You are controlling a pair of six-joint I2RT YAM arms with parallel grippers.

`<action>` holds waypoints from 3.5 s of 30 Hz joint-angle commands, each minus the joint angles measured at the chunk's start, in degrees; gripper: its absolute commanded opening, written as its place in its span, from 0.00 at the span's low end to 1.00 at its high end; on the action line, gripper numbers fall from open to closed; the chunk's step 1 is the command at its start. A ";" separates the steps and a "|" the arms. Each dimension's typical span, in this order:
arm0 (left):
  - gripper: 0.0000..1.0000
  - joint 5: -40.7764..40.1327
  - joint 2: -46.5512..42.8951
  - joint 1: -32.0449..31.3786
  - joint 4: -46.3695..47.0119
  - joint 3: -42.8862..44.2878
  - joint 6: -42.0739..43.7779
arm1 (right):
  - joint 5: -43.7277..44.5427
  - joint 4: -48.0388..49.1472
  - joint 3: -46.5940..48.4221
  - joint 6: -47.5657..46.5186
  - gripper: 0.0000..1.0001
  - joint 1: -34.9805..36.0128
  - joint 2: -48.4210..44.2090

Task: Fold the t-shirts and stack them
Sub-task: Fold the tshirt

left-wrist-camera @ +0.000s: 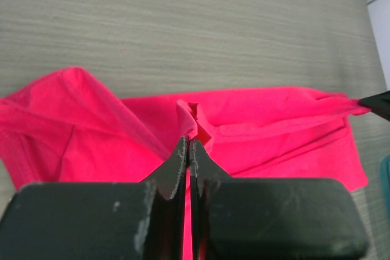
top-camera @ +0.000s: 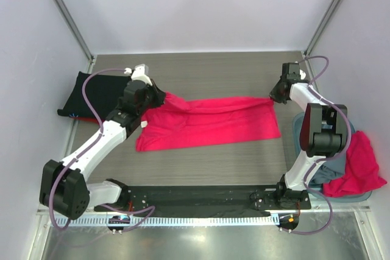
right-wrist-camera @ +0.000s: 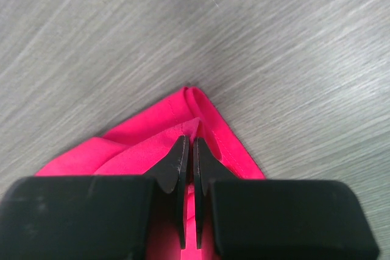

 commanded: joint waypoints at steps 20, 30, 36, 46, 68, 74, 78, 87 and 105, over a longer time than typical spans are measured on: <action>0.00 -5.26 -17.05 -3.63 -4.41 -11.83 -1.19 | 3.01 5.63 -9.04 3.12 0.07 -0.48 -5.51; 0.00 -6.49 -21.62 -4.15 -7.57 -12.27 -1.45 | 4.06 4.93 -8.08 2.50 0.11 -0.48 -6.65; 0.00 -4.91 -23.21 -4.86 -8.28 -15.34 -3.04 | 4.41 4.93 -8.69 2.24 0.12 -0.48 -6.92; 0.00 -2.54 -27.87 -5.91 -9.60 -20.88 -6.02 | 5.29 7.74 -13.34 2.77 0.47 -0.48 -12.10; 0.00 1.59 -34.28 -7.40 -11.09 -32.30 -13.58 | 1.06 8.53 -16.51 2.59 0.11 0.67 -10.26; 0.00 2.12 -36.83 -7.58 -12.06 -35.03 -15.87 | 3.53 7.83 -19.15 3.20 0.09 0.67 -13.15; 0.00 2.30 -36.57 -7.67 -13.19 -36.44 -17.71 | 1.34 8.79 -20.64 1.98 0.13 1.28 -15.52; 0.00 1.42 -34.72 -8.90 -13.64 -39.42 -24.39 | -4.54 10.64 -18.10 -0.05 0.34 17.61 -20.28; 0.87 -16.68 -26.06 -7.85 -22.43 -21.25 -21.68 | -26.52 24.00 -5.37 -0.04 0.50 42.06 -2.27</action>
